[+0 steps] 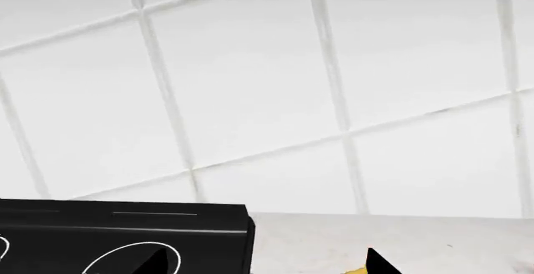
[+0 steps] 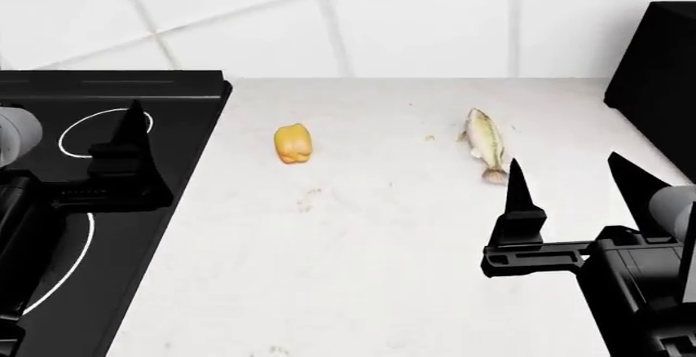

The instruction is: Place both pans onto different burners. Then place the bell pepper and the fish on different pans.

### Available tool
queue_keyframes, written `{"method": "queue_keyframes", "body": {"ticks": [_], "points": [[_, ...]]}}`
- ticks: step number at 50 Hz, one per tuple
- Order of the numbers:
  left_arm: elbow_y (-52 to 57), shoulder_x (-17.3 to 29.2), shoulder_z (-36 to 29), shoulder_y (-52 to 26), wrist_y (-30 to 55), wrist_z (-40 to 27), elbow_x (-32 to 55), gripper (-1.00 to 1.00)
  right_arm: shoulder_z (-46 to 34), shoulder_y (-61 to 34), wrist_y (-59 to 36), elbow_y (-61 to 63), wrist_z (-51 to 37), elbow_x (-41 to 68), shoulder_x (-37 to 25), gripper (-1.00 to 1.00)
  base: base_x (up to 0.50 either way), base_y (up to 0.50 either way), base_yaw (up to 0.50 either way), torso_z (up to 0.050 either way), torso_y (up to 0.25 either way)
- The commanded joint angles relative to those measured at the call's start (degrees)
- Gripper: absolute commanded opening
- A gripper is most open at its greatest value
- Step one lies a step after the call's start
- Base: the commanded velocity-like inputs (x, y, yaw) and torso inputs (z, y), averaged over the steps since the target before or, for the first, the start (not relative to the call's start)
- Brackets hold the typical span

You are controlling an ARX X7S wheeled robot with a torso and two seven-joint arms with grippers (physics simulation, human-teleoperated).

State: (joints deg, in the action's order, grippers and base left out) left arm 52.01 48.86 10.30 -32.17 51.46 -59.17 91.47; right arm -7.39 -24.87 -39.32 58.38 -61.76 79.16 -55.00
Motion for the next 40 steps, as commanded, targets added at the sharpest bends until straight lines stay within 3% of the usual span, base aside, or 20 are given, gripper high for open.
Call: {"method": "queue_keyframes", "body": {"ticks": [1,17,28,40], "points": [[0.1,0.2,0.4,0.4,-0.3,0.1,-0.1,1.0,-0.4,-0.2,0.3,-0.3,-0.1,0.2,0.0,1.0,0.5,-0.21,0.0,0.0,0.0],[0.1,0.1,0.3,0.7,-0.6,0.3,-0.5,1.0,-4.4,-6.0,-3.3,-1.7,-1.0,1.1,1.2,1.0,0.07,-0.03,0.0,0.0,0.001],[-0.3,-0.5,-0.7,0.4,-0.4,1.0,-1.7,1.0,-12.8,-20.7,-12.3,-15.2,-1.1,5.7,7.0,1.0,0.0,0.0,0.0,0.0,0.0],[-0.6,-0.5,-1.9,-1.1,-0.3,0.4,-1.1,1.0,-17.8,-29.8,-16.6,-29.4,6.3,0.9,11.7,1.0,0.0,0.0,0.0,0.0,0.0]]}}
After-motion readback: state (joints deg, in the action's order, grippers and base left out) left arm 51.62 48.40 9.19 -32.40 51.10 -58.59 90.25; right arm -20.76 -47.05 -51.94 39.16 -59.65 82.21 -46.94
